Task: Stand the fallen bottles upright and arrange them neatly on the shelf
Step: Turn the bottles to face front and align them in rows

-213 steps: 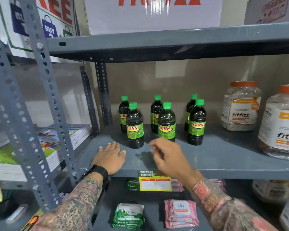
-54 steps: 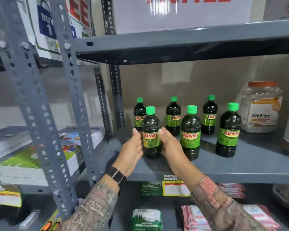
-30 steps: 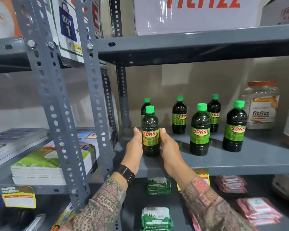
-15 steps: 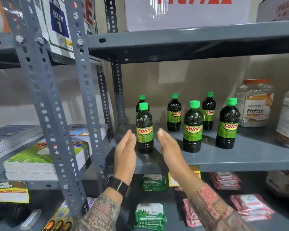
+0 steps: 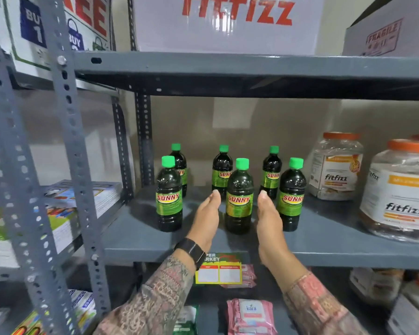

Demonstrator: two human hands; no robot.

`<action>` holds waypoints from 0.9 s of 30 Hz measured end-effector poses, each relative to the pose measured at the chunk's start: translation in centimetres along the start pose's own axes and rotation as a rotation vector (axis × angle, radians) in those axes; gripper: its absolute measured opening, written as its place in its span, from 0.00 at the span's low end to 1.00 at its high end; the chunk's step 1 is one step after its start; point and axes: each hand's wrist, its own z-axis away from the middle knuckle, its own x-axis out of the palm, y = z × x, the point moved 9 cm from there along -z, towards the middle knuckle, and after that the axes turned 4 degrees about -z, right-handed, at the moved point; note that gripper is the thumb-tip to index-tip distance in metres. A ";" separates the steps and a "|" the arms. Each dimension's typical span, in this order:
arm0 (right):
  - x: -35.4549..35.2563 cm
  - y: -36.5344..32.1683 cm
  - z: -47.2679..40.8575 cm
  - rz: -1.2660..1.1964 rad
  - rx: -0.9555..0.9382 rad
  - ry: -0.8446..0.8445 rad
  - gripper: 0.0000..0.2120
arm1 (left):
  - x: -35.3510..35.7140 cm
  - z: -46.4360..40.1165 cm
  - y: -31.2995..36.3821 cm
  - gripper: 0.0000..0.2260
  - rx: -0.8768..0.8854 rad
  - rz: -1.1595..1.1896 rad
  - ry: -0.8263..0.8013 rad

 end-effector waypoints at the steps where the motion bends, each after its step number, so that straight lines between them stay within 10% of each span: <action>1: 0.3 0.3 -0.2 -0.021 0.038 -0.010 0.24 | 0.0 -0.8 -0.8 0.30 -0.030 0.029 0.014; 8: 3.0 1.6 -0.6 -0.094 0.173 -0.026 0.20 | -0.2 -1.9 -1.3 0.14 -0.019 0.031 0.038; 27: 4.5 1.7 -1.0 0.089 0.019 -0.225 0.13 | -1.5 -0.9 -0.7 0.13 0.120 -0.008 -0.013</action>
